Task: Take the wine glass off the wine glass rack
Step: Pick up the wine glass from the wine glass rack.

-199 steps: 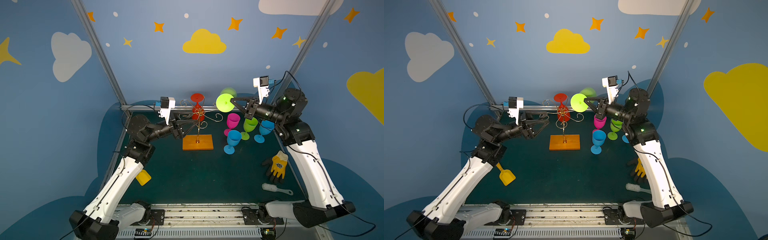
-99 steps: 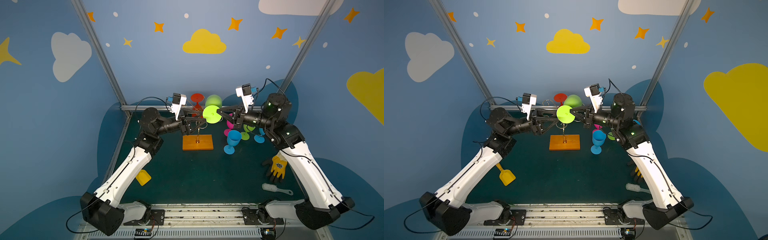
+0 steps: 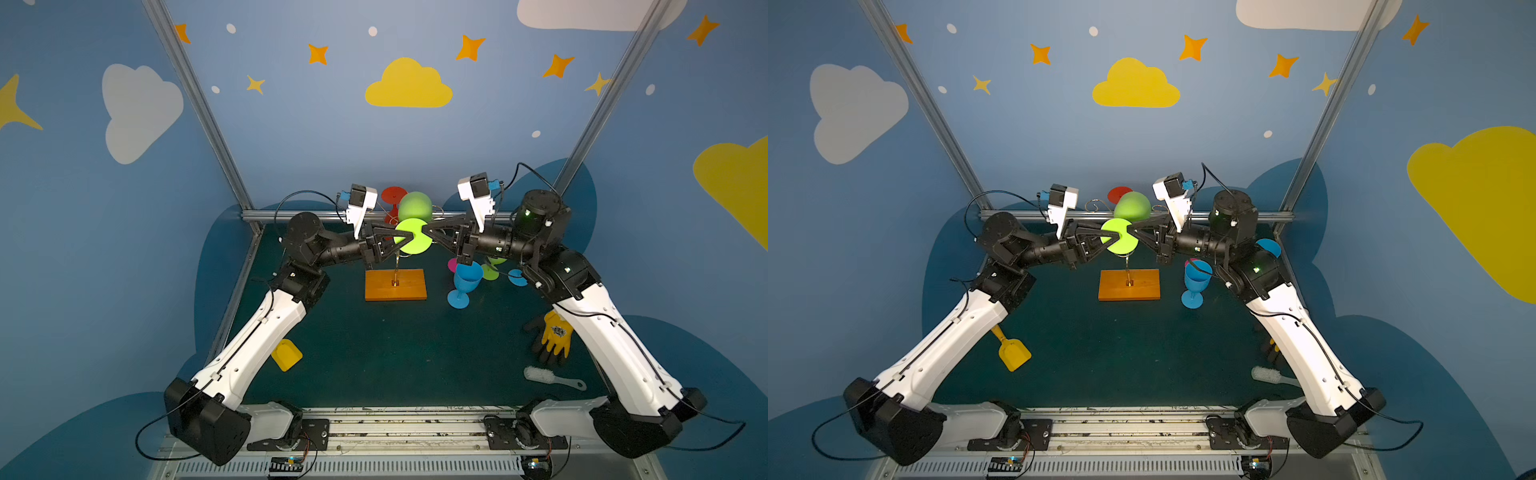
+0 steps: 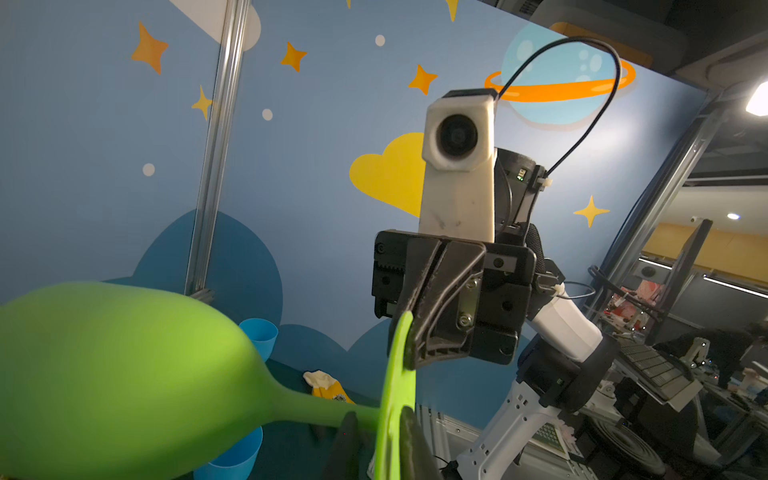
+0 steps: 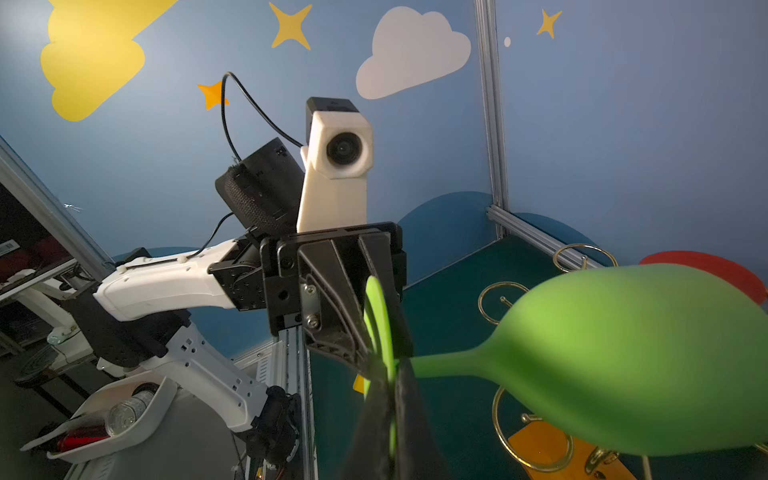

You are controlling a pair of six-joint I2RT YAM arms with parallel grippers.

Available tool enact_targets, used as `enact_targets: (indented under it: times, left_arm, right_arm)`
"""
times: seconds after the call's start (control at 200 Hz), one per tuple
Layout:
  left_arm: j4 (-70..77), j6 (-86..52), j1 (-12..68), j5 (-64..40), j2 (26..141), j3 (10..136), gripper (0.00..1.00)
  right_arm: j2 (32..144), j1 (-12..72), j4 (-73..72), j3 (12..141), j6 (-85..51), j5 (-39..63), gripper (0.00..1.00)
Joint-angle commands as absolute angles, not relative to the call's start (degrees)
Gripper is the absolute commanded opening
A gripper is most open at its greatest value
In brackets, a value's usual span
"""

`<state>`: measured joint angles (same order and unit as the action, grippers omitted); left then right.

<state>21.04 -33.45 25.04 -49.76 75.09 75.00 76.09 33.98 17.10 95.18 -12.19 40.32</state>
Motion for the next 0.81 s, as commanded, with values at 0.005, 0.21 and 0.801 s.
enact_targets:
  times: [0.005,0.21,0.801]
  left_arm:
    - [22.4,-33.7,25.2,-50.6,74.3,75.8,0.12]
    - [22.0,-36.8,24.4,-51.6,73.6,76.3,0.03]
    - [25.5,-53.3,20.4,-58.8,73.3,80.1,0.03]
  right_arm:
    - [76.2,34.8,16.9,95.2,-10.9,39.8,0.00]
    - [73.3,34.4,18.5,93.9,-8.7,35.6,0.31]
    - [64.2,32.3,7.3,78.6,15.5,20.8,0.85]
